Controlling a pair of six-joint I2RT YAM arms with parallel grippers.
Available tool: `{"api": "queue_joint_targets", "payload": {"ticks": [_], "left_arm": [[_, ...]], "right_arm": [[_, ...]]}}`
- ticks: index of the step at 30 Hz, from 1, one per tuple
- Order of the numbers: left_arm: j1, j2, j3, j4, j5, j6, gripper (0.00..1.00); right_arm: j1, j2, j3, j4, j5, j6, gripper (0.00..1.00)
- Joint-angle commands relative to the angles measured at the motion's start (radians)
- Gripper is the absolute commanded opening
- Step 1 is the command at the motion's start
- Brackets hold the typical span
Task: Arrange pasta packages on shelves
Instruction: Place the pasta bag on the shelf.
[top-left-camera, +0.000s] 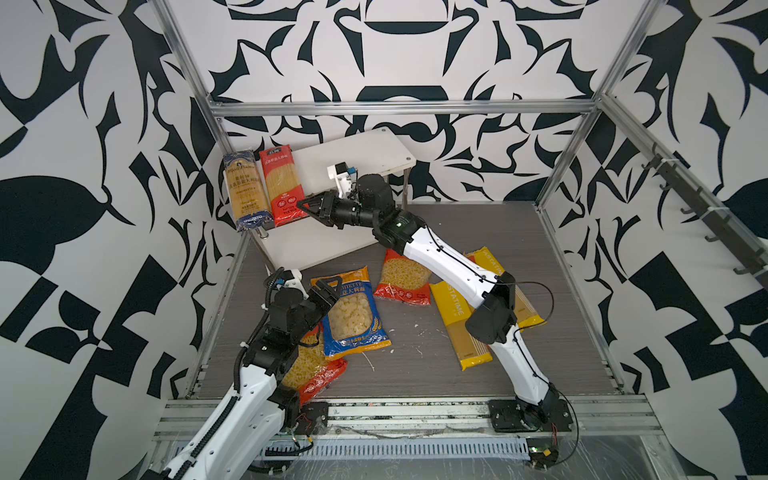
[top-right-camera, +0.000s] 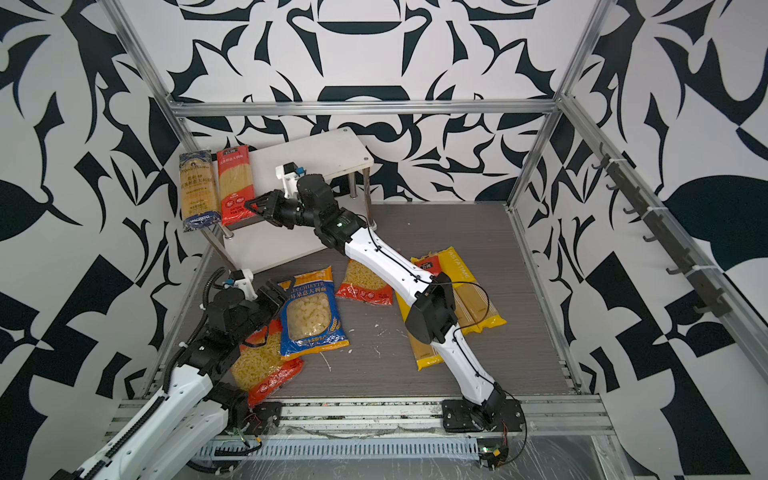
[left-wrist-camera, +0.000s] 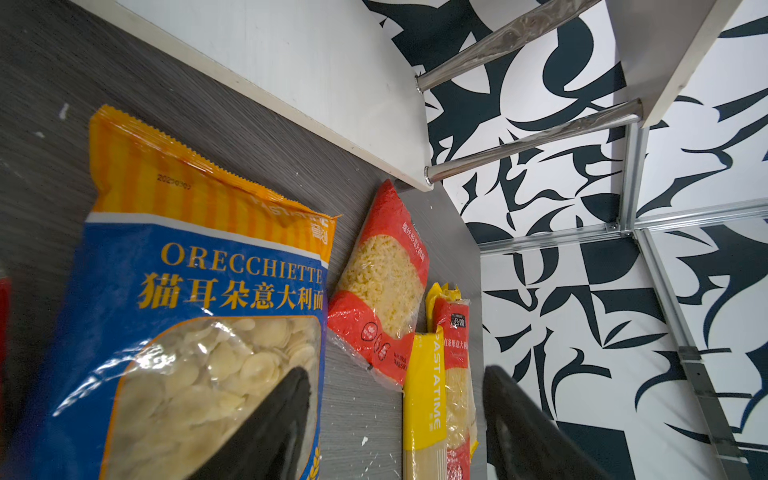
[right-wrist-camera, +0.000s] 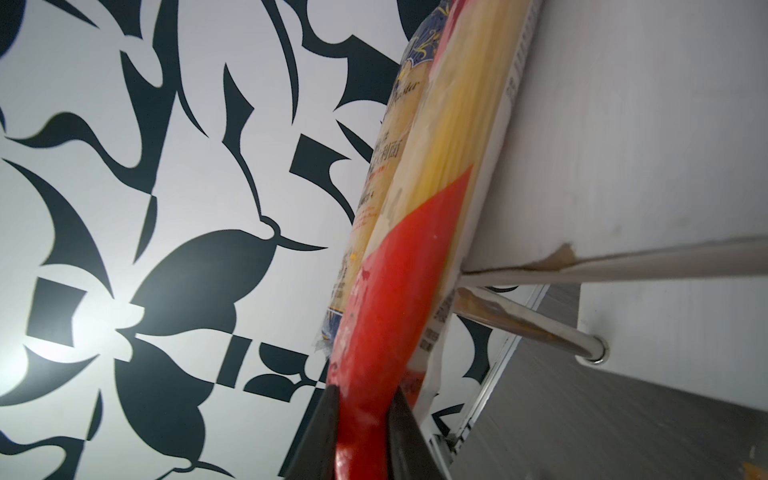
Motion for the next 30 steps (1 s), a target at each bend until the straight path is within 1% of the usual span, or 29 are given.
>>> {"api": "queue_joint_targets", "payload": {"ticks": [1,8,12,15,19,20,22,23,24,26,28,30], "left_arm": [[-0.005,-0.001,-0.012,0.023,0.001,-0.006,0.70],[-0.008,0.024,-0.007,0.038,0.005,-0.006,0.70],[-0.015,0.039,-0.006,0.047,0.002,-0.006,0.69],[-0.020,0.052,-0.001,0.049,0.001,-0.004,0.69],[-0.030,0.073,0.007,0.058,-0.006,-0.004,0.69],[-0.034,0.080,0.011,0.060,-0.007,-0.004,0.69],[-0.045,0.093,0.021,0.062,-0.011,0.000,0.69],[-0.051,0.097,0.027,0.062,-0.014,0.003,0.69],[-0.056,0.098,0.032,0.060,-0.017,0.008,0.69],[-0.061,0.097,0.042,0.050,-0.019,0.017,0.69],[-0.061,0.092,0.055,0.026,-0.025,0.035,0.69],[-0.062,0.083,0.064,-0.004,-0.034,0.057,0.70]], "right_arm": [[0.003,-0.009,0.083,0.034,0.004,-0.014,0.13],[-0.007,0.043,0.135,0.039,-0.036,-0.008,0.06],[-0.020,0.099,0.249,0.032,-0.087,0.005,0.02],[-0.027,0.133,0.301,0.037,-0.120,0.022,0.01],[-0.035,0.138,0.297,0.053,-0.129,0.033,0.02],[-0.037,0.155,0.294,0.062,-0.129,0.036,0.04],[-0.040,0.151,0.284,0.077,-0.137,0.038,0.17],[-0.042,0.142,0.269,0.094,-0.148,0.037,0.31],[-0.044,0.142,0.244,0.114,-0.160,0.039,0.40],[-0.049,0.071,0.177,0.145,-0.186,0.031,0.51],[-0.051,-0.002,0.053,0.176,-0.207,0.010,0.57],[-0.057,-0.105,-0.107,0.212,-0.207,-0.024,0.59]]}}
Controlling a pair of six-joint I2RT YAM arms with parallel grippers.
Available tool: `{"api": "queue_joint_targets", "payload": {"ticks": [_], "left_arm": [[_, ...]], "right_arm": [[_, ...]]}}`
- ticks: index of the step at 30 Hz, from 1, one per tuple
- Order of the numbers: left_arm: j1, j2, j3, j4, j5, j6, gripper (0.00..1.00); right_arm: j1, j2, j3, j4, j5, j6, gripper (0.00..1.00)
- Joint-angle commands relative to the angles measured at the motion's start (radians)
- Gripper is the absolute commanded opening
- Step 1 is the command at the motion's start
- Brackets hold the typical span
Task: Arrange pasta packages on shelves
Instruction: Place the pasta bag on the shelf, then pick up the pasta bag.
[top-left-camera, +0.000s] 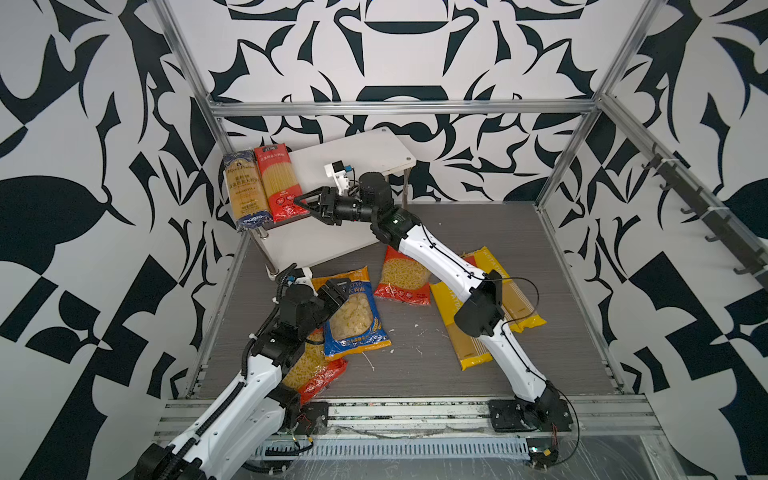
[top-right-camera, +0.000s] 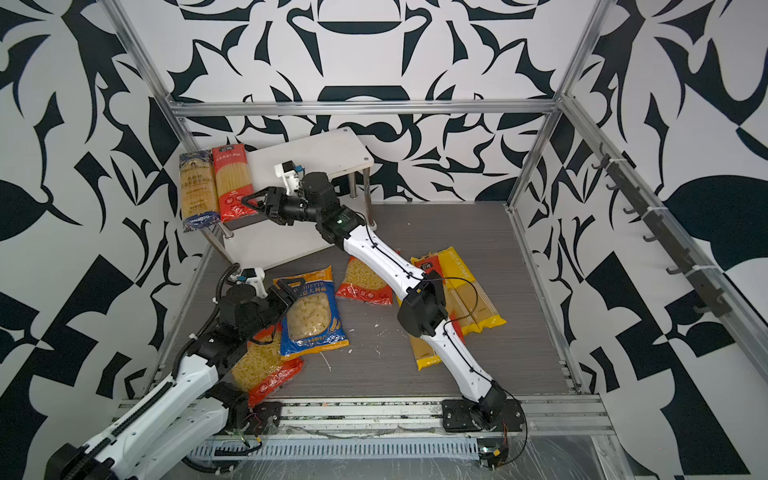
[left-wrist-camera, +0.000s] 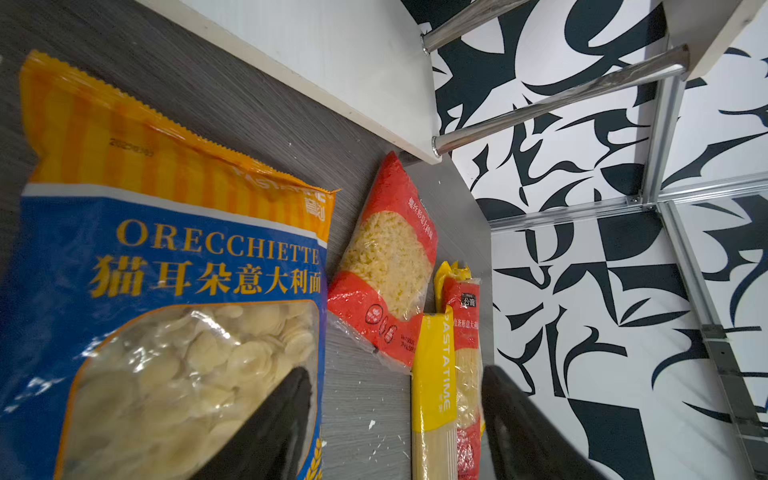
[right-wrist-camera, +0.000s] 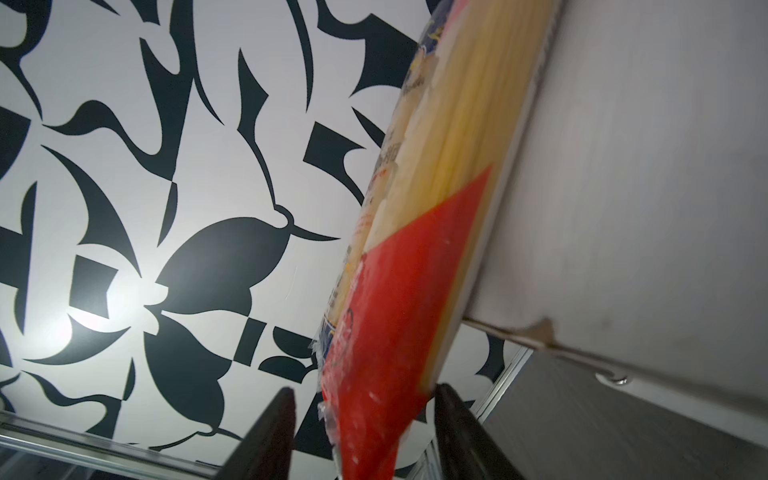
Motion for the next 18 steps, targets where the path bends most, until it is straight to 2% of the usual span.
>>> {"api": "queue_joint_targets", "payload": {"ticks": [1,5,8,11,15,18], "left_arm": [[-0.002,-0.018,0.044,-0.041,-0.029,0.044,0.70],[-0.011,-0.023,0.049,-0.051,-0.028,0.072,0.70],[-0.061,-0.007,0.067,-0.063,-0.058,0.109,0.71],[-0.171,0.029,0.096,-0.070,-0.144,0.162,0.72],[-0.365,0.135,0.157,-0.031,-0.275,0.268,0.74],[-0.458,0.247,0.200,0.030,-0.296,0.330,0.76]], "right_arm": [[-0.011,-0.205,-0.179,0.138,-0.033,-0.061,0.60],[-0.029,-0.398,-0.458,0.134,-0.022,-0.138,0.60],[-0.057,-0.566,-0.724,0.149,-0.001,-0.180,0.60],[-0.096,-0.753,-0.988,0.091,0.066,-0.265,0.59],[-0.155,-0.999,-1.296,-0.085,0.273,-0.453,0.57],[-0.288,-1.122,-1.436,-0.273,0.328,-0.509,0.55]]}}
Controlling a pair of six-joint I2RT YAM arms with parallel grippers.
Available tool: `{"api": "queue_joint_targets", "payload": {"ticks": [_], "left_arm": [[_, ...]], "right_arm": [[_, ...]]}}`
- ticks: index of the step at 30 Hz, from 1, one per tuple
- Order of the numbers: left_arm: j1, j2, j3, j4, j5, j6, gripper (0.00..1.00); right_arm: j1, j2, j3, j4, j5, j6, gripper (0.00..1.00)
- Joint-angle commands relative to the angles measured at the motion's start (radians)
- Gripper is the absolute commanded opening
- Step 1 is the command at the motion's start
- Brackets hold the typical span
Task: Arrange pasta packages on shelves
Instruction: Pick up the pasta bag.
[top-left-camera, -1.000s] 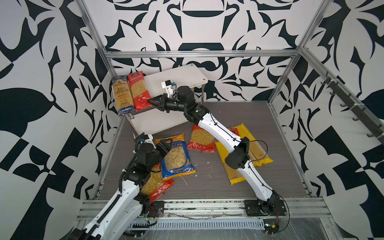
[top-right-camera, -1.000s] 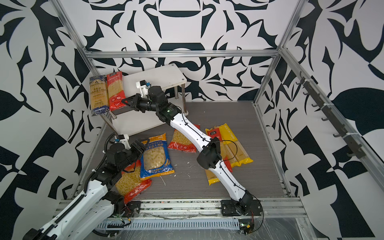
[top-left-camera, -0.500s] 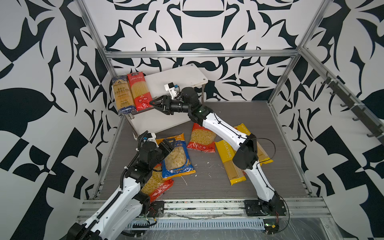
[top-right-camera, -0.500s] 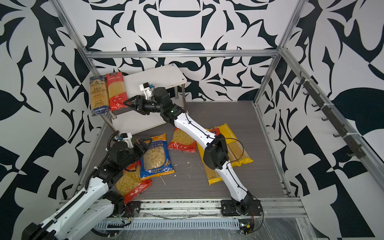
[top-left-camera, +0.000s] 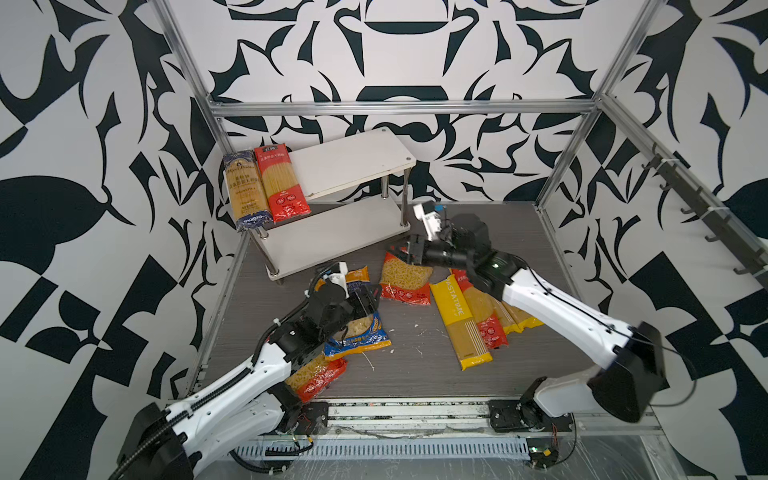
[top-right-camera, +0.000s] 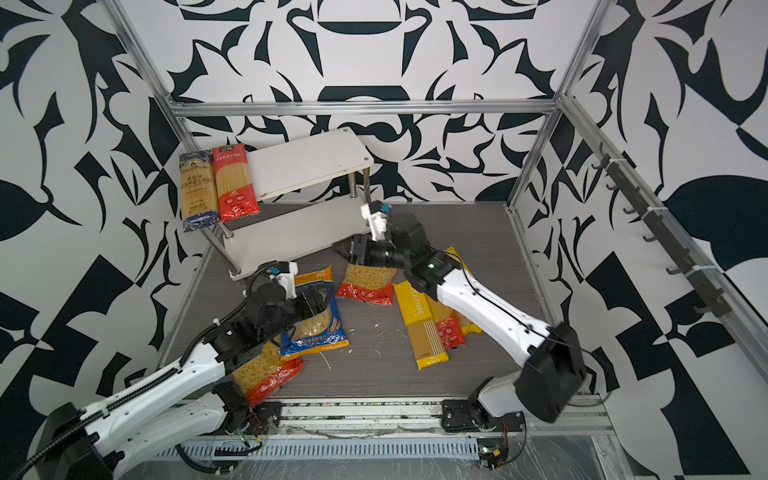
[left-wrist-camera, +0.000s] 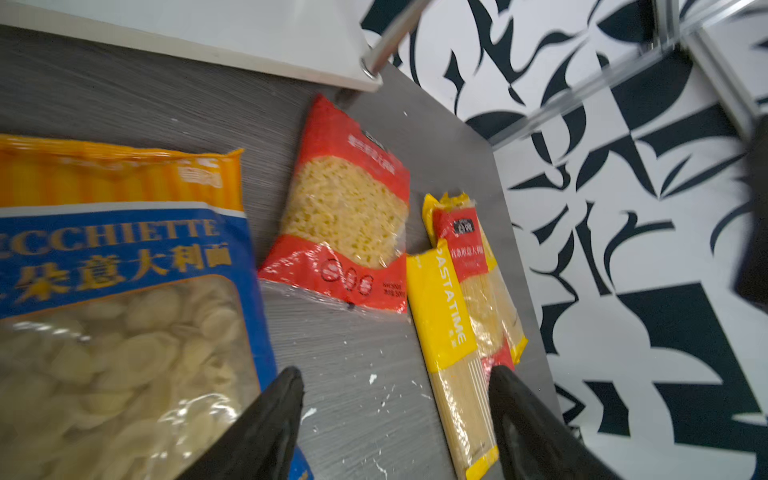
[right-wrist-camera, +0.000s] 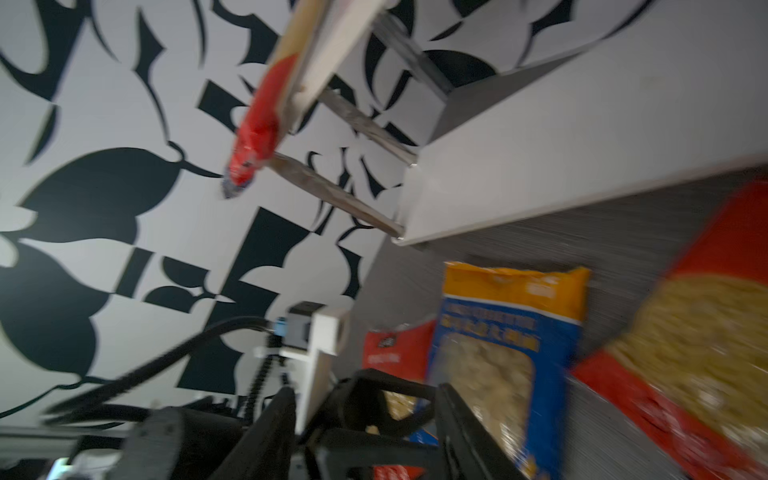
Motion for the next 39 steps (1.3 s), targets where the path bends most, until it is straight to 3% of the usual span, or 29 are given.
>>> {"api": "queue_joint_targets", "payload": {"ticks": [1,6,12,20,27,32,35,39], "left_arm": [[-0.071,0.104,0.053,0.077,-0.077,0.111,0.76],[-0.114,0.296,0.115,0.217,-0.006,0.116,0.76],[-0.147,0.477,0.209,0.254,0.049,0.107,0.76],[-0.147,0.535,0.193,0.309,0.069,0.068,0.76],[-0.147,0.533,0.179,0.309,0.062,0.066,0.76],[-0.147,0.541,0.186,0.315,0.061,0.062,0.76],[-0.146,0.529,0.190,0.299,0.051,0.064,0.76],[-0.121,0.483,0.175,0.280,0.061,0.061,0.76]], "right_arm": [[-0.148,-0.094,-0.107,-0.248,0.123,-0.148,0.52],[-0.358,-0.189,-0.286,-0.382,0.209,-0.249,0.57],[-0.483,-0.154,-0.365,-0.450,0.342,-0.315,0.64],[-0.524,-0.020,-0.400,-0.387,0.241,-0.365,0.66],[-0.519,-0.016,-0.431,-0.324,0.033,-0.335,0.55],[-0.519,0.064,-0.414,-0.283,0.021,-0.355,0.50],[-0.519,0.105,-0.410,-0.265,0.024,-0.374,0.38],[-0.518,0.042,-0.424,-0.239,-0.010,-0.391,0.22]]}}
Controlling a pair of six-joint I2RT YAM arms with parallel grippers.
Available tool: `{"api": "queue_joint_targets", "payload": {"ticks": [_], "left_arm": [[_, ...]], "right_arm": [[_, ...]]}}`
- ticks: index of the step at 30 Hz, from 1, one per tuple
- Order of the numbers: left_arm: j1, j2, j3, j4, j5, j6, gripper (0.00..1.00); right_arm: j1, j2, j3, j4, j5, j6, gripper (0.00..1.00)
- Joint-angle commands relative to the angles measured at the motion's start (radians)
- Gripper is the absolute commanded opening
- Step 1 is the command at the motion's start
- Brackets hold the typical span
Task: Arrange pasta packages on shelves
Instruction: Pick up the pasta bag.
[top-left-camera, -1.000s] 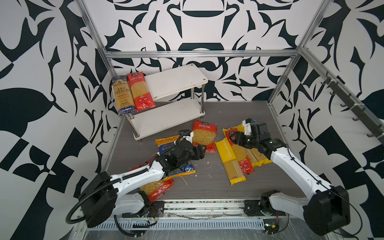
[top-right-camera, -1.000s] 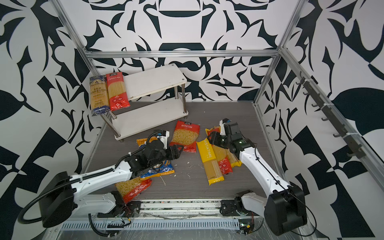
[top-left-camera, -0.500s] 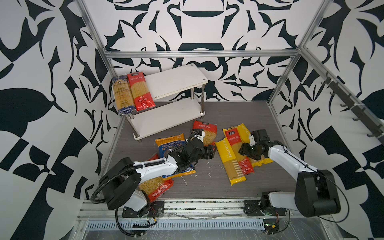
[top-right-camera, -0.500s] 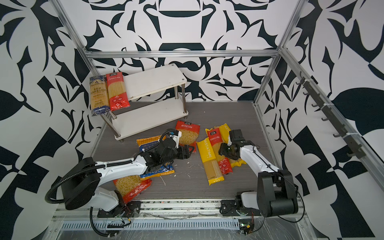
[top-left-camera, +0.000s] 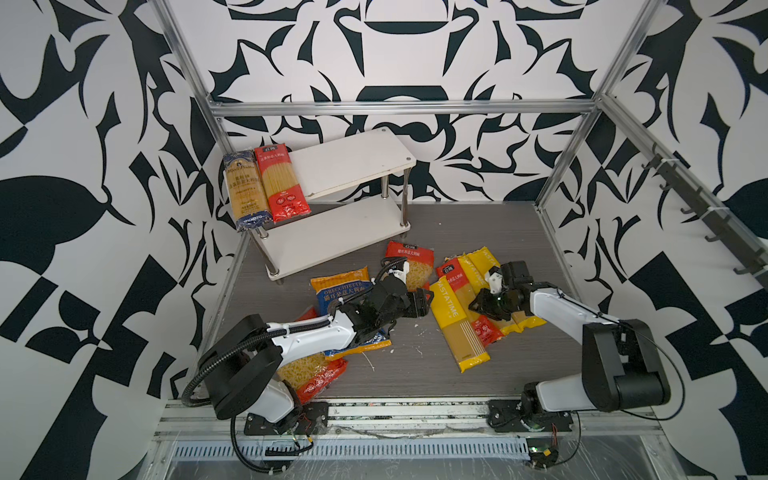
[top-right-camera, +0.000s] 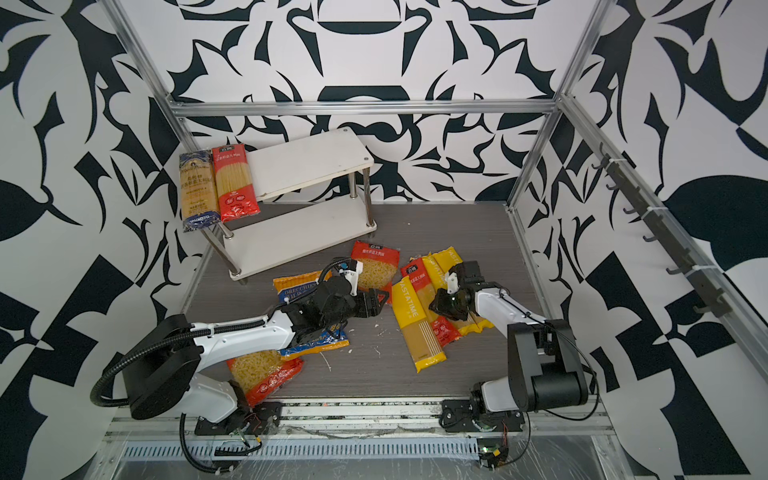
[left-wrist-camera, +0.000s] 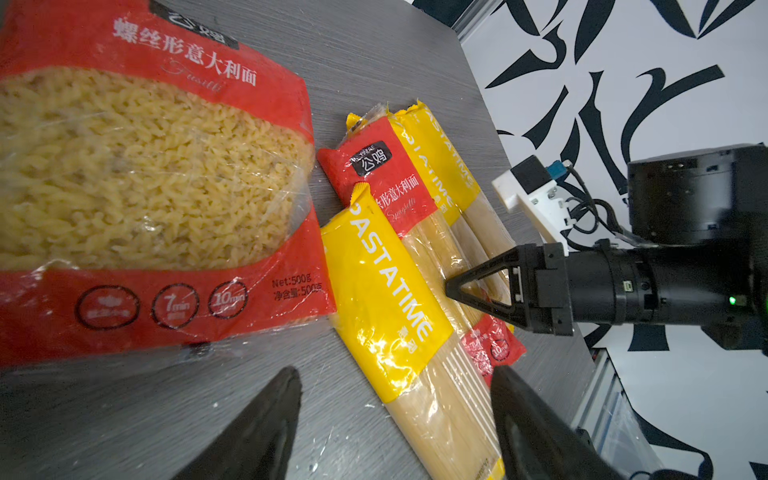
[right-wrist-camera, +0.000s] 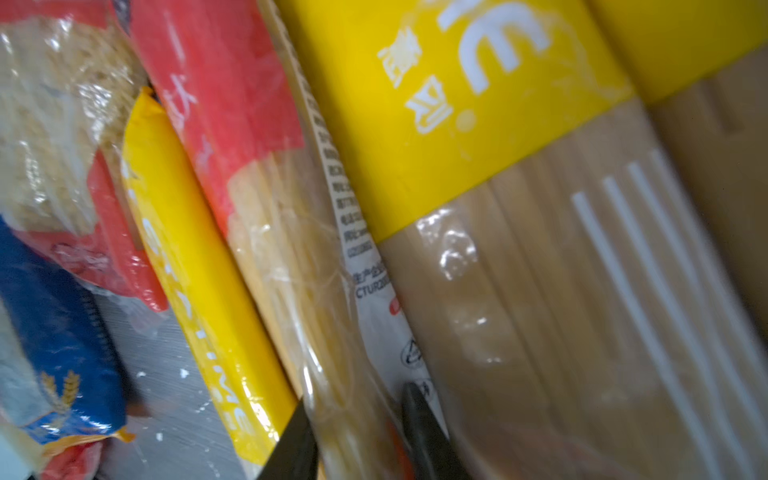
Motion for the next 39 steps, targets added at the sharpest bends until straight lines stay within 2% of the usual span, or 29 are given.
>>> {"api": "queue_joint_targets", "payload": {"ticks": [1,4,7,11,16,18,22,27,33,39], "left_arm": [[0.032,-0.053,-0.016,-0.020,0.017,-0.013,0.76],[0.099,-0.081,-0.013,-0.059,0.099,-0.057,0.76],[0.166,-0.115,-0.016,-0.074,0.174,-0.107,0.74],[0.239,-0.171,-0.025,-0.081,0.236,-0.174,0.74],[0.275,-0.203,-0.085,0.034,0.280,-0.298,0.75],[0.276,-0.203,-0.117,0.111,0.286,-0.356,0.79],[0.276,-0.172,-0.168,0.306,0.320,-0.471,0.89],[0.275,-0.097,-0.158,0.462,0.385,-0.533,0.94],[0.299,-0.112,-0.137,0.467,0.415,-0.517,0.94],[0.341,-0.159,-0.147,0.457,0.450,-0.505,0.88]], "right_arm": [[0.008,-0.065,0.004,0.055,-0.051,-0.007,0.18],[0.016,-0.122,0.021,0.065,-0.081,-0.002,0.06],[0.020,-0.164,0.054,0.038,-0.083,-0.008,0.01],[0.022,-0.224,0.103,0.006,-0.093,0.009,0.00],[0.038,-0.301,0.122,0.089,-0.162,0.137,0.00],[0.059,-0.332,0.119,0.148,-0.184,0.203,0.00],[0.151,-0.370,0.097,0.315,-0.178,0.339,0.00],[0.326,-0.371,0.124,0.480,-0.104,0.429,0.00],[0.485,-0.324,0.164,0.591,-0.075,0.473,0.00],[0.529,-0.308,0.167,0.650,-0.107,0.529,0.00]]}}
